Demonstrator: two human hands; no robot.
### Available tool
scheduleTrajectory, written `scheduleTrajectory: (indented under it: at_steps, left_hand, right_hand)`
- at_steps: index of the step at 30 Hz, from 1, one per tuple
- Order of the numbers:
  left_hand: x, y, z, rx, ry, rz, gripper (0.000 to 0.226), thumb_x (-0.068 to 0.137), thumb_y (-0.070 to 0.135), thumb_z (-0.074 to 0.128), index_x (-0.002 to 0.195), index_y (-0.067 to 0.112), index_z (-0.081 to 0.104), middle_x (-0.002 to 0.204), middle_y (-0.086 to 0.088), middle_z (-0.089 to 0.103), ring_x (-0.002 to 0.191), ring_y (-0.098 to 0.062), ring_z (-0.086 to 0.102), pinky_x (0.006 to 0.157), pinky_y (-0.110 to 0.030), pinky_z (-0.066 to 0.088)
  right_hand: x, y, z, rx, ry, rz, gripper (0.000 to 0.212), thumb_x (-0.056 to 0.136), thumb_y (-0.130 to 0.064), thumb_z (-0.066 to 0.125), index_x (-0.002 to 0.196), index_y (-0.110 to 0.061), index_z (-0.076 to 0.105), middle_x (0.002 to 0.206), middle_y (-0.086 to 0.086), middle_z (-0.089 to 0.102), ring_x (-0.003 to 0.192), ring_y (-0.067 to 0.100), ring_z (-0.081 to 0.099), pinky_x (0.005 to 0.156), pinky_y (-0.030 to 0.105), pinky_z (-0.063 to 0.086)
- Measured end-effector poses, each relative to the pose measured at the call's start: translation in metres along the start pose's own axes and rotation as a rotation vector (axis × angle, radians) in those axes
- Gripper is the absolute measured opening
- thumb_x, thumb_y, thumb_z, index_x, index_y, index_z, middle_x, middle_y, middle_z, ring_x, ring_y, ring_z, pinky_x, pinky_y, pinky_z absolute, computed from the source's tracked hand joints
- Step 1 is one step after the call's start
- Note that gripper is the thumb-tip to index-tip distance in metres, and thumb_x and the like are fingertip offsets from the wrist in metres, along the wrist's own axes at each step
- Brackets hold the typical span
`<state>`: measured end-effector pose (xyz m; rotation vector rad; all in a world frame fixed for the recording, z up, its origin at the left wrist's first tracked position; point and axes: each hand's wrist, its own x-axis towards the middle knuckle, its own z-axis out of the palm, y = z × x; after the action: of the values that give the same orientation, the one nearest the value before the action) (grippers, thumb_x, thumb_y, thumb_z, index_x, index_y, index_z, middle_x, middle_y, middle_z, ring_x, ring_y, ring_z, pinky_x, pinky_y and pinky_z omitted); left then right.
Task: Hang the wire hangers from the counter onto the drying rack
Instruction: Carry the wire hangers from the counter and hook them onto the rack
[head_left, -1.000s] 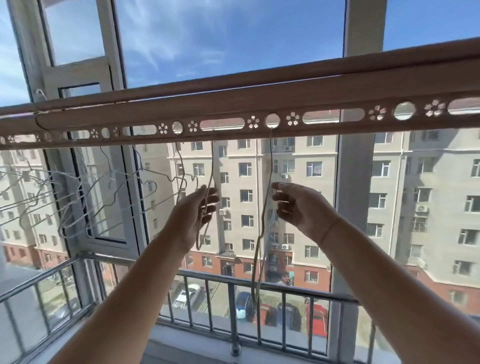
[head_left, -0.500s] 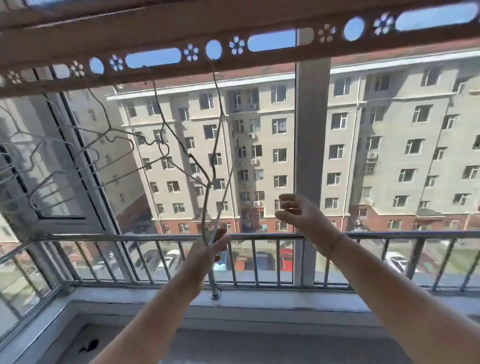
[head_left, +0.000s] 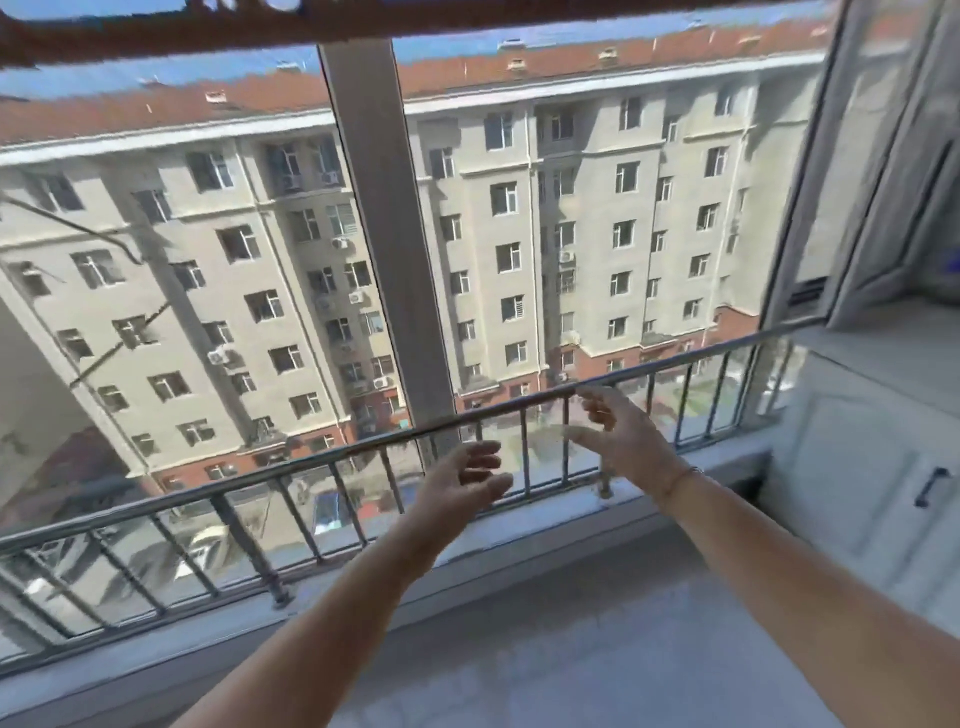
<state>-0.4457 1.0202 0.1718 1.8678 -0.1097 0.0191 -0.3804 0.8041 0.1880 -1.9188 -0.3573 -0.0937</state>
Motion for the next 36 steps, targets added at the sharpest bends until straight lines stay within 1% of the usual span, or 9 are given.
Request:
scheduleTrajectory:
  at_steps: [4, 8, 12, 14, 20, 23, 26, 31, 36]
  left_hand:
    - [0.024, 0.019, 0.086, 0.007, -0.120, 0.016, 0.041, 0.074, 0.034, 0.072, 0.112, 0.030, 0.057, 0.113, -0.001, 0.063, 0.105, -0.015, 0.060, 0.089, -0.027, 0.053]
    - [0.045, 0.042, 0.174, 0.003, -0.200, 0.055, 0.038, 0.082, 0.015, 0.069, 0.118, 0.019, 0.054, 0.114, -0.005, 0.061, 0.103, -0.015, 0.058, 0.083, -0.014, 0.050]
    - [0.066, 0.054, 0.255, 0.009, -0.274, 0.084, 0.037, 0.081, 0.019, 0.071, 0.113, 0.029, 0.055, 0.117, -0.001, 0.062, 0.111, -0.018, 0.057, 0.098, -0.035, 0.048]
    - [0.075, 0.060, 0.296, 0.011, -0.298, 0.092, 0.036, 0.081, 0.022, 0.071, 0.112, 0.032, 0.056, 0.117, 0.001, 0.062, 0.111, -0.015, 0.058, 0.100, -0.038, 0.047]
    - [0.103, 0.086, 0.421, -0.012, -0.403, 0.114, 0.041, 0.081, 0.018, 0.071, 0.118, 0.019, 0.056, 0.115, -0.001, 0.063, 0.105, -0.012, 0.059, 0.098, -0.033, 0.048]
    - [0.117, 0.098, 0.479, -0.039, -0.484, 0.113, 0.041, 0.081, 0.013, 0.070, 0.119, 0.016, 0.056, 0.114, -0.003, 0.062, 0.098, -0.009, 0.058, 0.092, -0.024, 0.048]
    - [0.135, 0.102, 0.526, -0.058, -0.549, 0.097, 0.039, 0.081, 0.014, 0.071, 0.117, 0.020, 0.057, 0.111, 0.001, 0.062, 0.102, -0.013, 0.058, 0.095, -0.029, 0.047]
    - [0.180, 0.112, 0.597, -0.045, -0.650, 0.089, 0.039, 0.083, 0.016, 0.069, 0.120, 0.019, 0.057, 0.116, -0.001, 0.062, 0.109, -0.015, 0.056, 0.091, -0.023, 0.045]
    - [0.243, 0.121, 0.661, -0.055, -0.714, 0.096, 0.041, 0.084, 0.017, 0.067, 0.123, 0.015, 0.055, 0.115, 0.000, 0.062, 0.105, -0.010, 0.057, 0.082, -0.013, 0.044]
  right_hand:
    - [-0.021, 0.040, -0.082, -0.015, 0.111, 0.081, 0.053, 0.081, -0.021, 0.070, 0.129, -0.016, 0.048, 0.117, 0.005, 0.052, 0.115, 0.020, 0.049, 0.090, 0.025, 0.038]
    - [-0.046, 0.082, -0.163, -0.024, 0.186, 0.168, 0.055, 0.082, -0.019, 0.069, 0.132, -0.016, 0.046, 0.129, 0.009, 0.049, 0.117, 0.018, 0.046, 0.095, 0.025, 0.037]
    - [-0.072, 0.122, -0.238, -0.035, 0.257, 0.217, 0.057, 0.081, -0.017, 0.069, 0.133, -0.013, 0.045, 0.136, 0.011, 0.046, 0.121, 0.020, 0.045, 0.096, 0.025, 0.036]
    - [-0.085, 0.139, -0.275, -0.057, 0.289, 0.239, 0.054, 0.081, -0.020, 0.069, 0.130, -0.016, 0.046, 0.136, 0.009, 0.046, 0.119, 0.016, 0.044, 0.095, 0.024, 0.035]
    - [-0.124, 0.189, -0.380, -0.079, 0.452, 0.350, 0.057, 0.080, -0.019, 0.070, 0.131, -0.013, 0.045, 0.131, 0.008, 0.047, 0.124, 0.018, 0.045, 0.095, 0.025, 0.036]
    - [-0.141, 0.212, -0.426, -0.068, 0.535, 0.406, 0.057, 0.079, -0.017, 0.071, 0.130, -0.012, 0.046, 0.127, 0.009, 0.048, 0.115, 0.015, 0.047, 0.091, 0.023, 0.036]
    - [-0.155, 0.232, -0.463, -0.054, 0.622, 0.454, 0.054, 0.081, -0.019, 0.070, 0.130, -0.014, 0.047, 0.122, 0.004, 0.048, 0.114, 0.012, 0.046, 0.094, 0.025, 0.038]
    - [-0.162, 0.271, -0.520, -0.029, 0.764, 0.507, 0.044, 0.081, -0.017, 0.069, 0.121, -0.015, 0.053, 0.115, 0.004, 0.052, 0.110, 0.014, 0.051, 0.094, 0.027, 0.041]
    - [-0.142, 0.303, -0.583, -0.038, 0.853, 0.541, 0.032, 0.081, -0.013, 0.068, 0.112, -0.010, 0.058, 0.105, 0.006, 0.057, 0.098, 0.017, 0.056, 0.083, 0.024, 0.042]
